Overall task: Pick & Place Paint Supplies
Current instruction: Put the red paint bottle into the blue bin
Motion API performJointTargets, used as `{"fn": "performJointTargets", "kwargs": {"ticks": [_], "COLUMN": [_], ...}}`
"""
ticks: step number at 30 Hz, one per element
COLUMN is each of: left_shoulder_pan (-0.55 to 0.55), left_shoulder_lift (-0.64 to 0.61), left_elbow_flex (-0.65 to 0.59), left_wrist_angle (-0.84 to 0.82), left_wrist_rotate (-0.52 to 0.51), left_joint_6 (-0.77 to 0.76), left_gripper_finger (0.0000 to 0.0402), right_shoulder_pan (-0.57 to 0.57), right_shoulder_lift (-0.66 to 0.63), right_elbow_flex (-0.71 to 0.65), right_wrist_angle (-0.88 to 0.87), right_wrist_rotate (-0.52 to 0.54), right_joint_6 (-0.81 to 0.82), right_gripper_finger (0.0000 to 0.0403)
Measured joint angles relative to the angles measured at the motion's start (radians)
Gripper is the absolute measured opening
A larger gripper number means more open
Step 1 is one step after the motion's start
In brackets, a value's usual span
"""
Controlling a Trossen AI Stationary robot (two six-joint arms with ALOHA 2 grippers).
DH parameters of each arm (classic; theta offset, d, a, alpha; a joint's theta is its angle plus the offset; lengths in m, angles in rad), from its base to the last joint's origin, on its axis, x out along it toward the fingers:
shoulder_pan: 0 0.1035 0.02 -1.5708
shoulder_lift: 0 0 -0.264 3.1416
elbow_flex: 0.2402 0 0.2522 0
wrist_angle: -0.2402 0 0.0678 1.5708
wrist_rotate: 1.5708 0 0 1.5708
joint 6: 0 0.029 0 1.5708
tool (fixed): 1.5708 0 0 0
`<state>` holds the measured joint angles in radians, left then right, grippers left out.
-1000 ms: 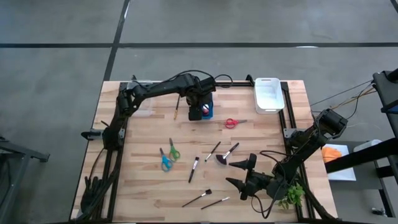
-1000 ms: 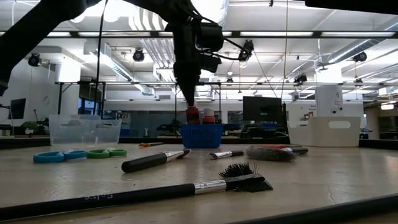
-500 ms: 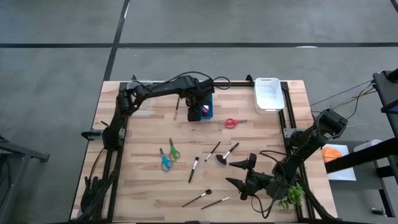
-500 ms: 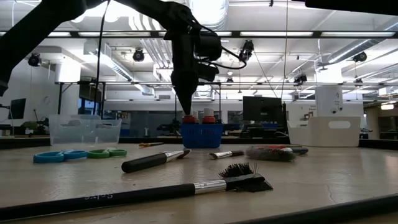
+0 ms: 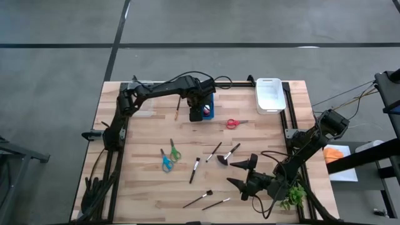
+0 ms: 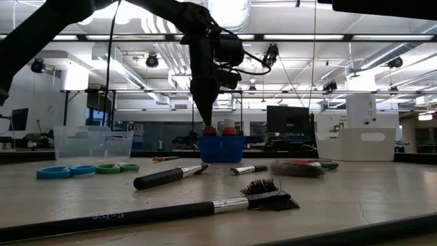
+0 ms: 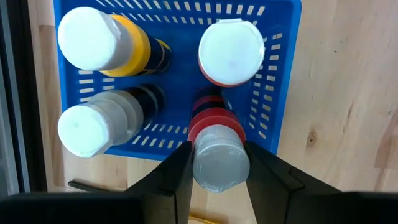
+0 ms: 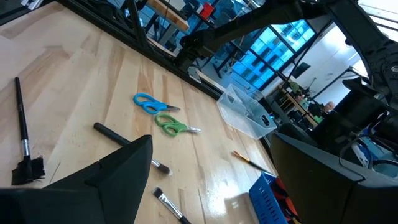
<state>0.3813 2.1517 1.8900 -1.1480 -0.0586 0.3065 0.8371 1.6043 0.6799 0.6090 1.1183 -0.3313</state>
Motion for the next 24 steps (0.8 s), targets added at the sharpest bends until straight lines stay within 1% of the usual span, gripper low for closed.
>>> {"fn": "performJointTargets", "kwargs": {"ticks": [6, 16, 24], "left_shoulder_pan": [0.000, 0.000, 0.000], "left_shoulder_lift": [0.000, 0.000, -0.014], "left_elbow_flex": [0.000, 0.000, 0.016], "left_wrist_angle": [0.005, 0.007, -0.010], "left_wrist_rotate": [0.000, -0.001, -0.031], "left_joint_6": [0.000, 0.000, 0.005], "left_gripper_finger": [0.0155, 0.0162, 0.0163], "right_shoulder_pan": [0.000, 0.000, 0.000], "right_shoulder_lift": [0.000, 0.000, 0.000], "right_elbow_flex": [-0.005, -0.011, -0.011], "right_wrist_angle": [0.000, 0.000, 0.000], "right_wrist_rotate": [0.000, 0.000, 0.000], "right_joint_6": [0.011, 0.018, 0.018], "right_gripper_finger": [0.0323, 0.0323, 0.0323]}}
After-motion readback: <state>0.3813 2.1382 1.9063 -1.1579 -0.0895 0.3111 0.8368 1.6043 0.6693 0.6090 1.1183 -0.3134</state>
